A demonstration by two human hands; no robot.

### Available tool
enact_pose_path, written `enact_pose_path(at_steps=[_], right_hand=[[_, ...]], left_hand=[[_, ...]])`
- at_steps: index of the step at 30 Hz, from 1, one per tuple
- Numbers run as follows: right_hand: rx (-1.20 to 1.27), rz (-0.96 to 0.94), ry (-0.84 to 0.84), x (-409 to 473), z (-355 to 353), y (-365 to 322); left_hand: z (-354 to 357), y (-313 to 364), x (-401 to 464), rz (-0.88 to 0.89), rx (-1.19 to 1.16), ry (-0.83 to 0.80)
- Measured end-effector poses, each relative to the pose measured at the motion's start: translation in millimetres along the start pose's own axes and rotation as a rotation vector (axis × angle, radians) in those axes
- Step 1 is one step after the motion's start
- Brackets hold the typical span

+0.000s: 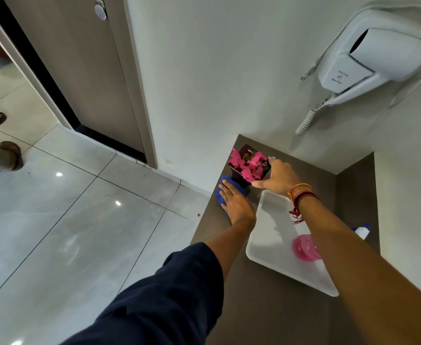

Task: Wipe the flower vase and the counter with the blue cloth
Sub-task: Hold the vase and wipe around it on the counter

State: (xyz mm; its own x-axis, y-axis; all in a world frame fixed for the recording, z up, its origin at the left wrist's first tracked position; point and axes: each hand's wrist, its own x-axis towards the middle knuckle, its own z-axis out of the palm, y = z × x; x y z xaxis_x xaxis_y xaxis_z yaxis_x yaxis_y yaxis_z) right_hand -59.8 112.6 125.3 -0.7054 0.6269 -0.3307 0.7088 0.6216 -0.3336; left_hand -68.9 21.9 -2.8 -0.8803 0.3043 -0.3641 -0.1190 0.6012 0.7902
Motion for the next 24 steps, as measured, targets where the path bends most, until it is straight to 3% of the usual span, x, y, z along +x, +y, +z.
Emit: enact_pose_path(at_steps=[11, 24], right_hand=[[0.003, 0.017, 0.007, 5.7, 7.9, 3.9], [-0.082, -0.003, -0.015, 5.2, -2.6, -0.7]], left_hand=[[29.7, -21.7, -16.3, 0.034, 0.16, -0.067], [15.6, -44.9, -25.2, 0.408, 0.846, -0.358]])
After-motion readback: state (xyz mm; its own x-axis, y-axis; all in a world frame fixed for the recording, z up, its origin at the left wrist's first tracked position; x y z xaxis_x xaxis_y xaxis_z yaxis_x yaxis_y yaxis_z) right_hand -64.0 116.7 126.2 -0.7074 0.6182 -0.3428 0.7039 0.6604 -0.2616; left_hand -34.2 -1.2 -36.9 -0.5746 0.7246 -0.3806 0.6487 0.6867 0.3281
